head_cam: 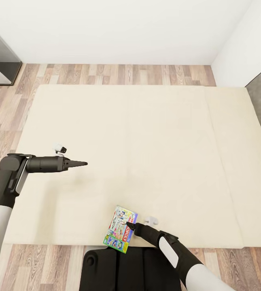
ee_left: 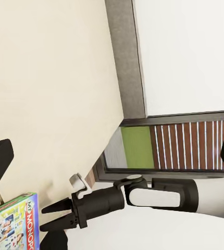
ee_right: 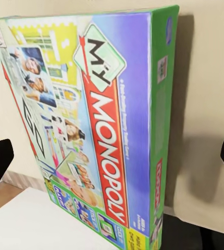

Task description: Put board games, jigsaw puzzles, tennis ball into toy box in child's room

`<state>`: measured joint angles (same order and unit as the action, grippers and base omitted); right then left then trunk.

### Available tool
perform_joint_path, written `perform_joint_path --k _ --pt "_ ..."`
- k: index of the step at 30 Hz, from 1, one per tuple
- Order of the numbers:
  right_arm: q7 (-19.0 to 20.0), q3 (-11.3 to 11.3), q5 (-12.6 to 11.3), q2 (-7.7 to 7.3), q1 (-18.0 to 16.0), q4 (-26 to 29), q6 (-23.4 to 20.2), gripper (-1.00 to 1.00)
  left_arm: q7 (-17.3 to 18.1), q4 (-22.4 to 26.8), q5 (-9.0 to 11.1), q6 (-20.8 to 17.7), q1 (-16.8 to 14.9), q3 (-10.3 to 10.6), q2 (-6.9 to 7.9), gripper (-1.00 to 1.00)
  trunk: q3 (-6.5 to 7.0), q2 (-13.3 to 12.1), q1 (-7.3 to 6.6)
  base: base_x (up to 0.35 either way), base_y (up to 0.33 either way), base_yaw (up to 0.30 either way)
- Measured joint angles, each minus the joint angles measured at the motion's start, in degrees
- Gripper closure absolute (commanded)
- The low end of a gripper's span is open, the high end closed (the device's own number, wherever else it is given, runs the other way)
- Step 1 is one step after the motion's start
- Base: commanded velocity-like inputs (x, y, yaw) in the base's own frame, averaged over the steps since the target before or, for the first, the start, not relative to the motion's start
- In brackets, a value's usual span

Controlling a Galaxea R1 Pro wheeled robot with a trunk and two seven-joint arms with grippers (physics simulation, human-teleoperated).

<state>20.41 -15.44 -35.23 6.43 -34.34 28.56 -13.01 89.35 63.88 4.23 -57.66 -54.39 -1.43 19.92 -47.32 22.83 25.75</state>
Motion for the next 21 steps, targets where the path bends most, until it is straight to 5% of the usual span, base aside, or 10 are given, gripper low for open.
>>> perform_joint_path --k 21 --pt "0.1 0.0 0.0 0.00 0.0 0.0 0.0 -1.00 0.0 0.0 0.0 0.0 0.0 0.0 0.00 -1.00 0.00 0.0 0.00 0.000 0.049 0.000"
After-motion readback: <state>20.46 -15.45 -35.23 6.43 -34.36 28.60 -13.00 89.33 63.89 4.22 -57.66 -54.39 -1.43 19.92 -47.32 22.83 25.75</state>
